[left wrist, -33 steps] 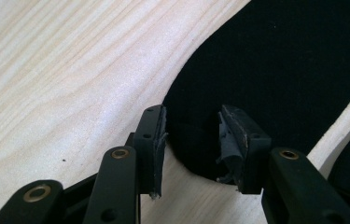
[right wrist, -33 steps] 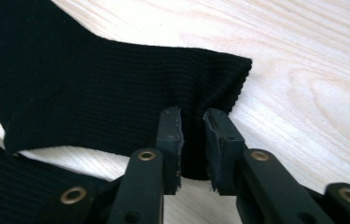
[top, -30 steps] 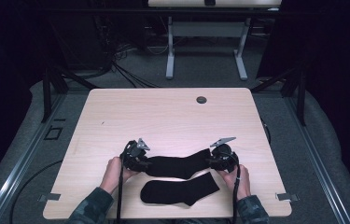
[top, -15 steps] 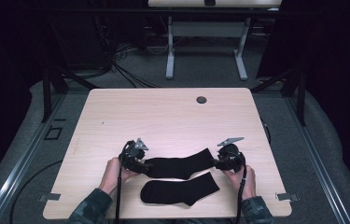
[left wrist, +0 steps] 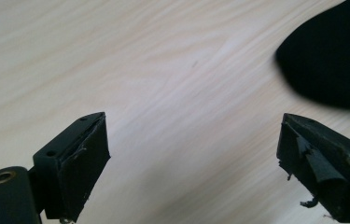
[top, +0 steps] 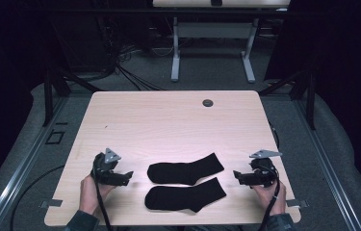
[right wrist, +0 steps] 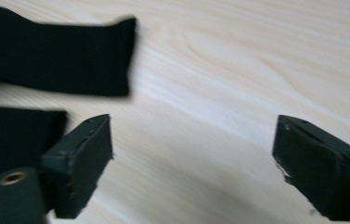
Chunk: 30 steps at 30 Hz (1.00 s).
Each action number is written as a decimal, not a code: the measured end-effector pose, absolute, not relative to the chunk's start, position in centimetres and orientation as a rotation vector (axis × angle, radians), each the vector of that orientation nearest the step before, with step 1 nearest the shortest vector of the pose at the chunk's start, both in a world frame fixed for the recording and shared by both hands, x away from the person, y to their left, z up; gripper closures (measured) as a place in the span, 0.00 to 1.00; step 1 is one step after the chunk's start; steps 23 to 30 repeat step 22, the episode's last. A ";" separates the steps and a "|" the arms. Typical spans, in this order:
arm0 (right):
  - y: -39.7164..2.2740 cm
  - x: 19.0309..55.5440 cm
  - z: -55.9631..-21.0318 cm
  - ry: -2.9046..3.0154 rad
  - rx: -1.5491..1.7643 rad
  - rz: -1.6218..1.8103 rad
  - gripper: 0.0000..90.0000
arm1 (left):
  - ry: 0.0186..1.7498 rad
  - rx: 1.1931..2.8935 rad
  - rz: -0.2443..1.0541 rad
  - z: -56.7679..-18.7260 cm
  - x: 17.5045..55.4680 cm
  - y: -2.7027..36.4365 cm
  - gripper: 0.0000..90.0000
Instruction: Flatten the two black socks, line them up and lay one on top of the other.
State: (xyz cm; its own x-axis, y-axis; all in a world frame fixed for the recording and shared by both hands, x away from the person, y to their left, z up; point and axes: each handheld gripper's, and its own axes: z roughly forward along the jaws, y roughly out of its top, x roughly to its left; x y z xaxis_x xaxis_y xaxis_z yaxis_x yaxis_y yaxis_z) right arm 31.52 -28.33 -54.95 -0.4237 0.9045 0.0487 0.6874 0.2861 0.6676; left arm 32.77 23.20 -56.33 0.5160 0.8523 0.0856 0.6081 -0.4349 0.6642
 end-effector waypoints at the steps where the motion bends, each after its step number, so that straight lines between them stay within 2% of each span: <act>1: -28.9 31.2 -55.3 2.206 1.454 0.881 0.08 | 1.208 2.176 0.566 -56.8 32.5 23.8 0.08; 8: -30.9 29.9 -57.0 2.158 1.492 0.788 0.03 | 1.291 2.100 0.627 -58.2 31.2 25.7 0.04; 14: -31.6 29.2 -58.7 2.095 1.465 0.875 0.08 | 1.320 2.079 0.597 -58.8 31.4 26.1 0.01; 17: -31.6 29.0 -58.8 2.083 1.470 0.874 0.08 | 1.334 2.019 0.562 -59.3 31.2 26.6 0.01; 30: -31.5 29.0 -58.8 2.071 1.478 0.877 0.07 | 1.339 2.016 0.560 -59.3 31.2 26.5 0.01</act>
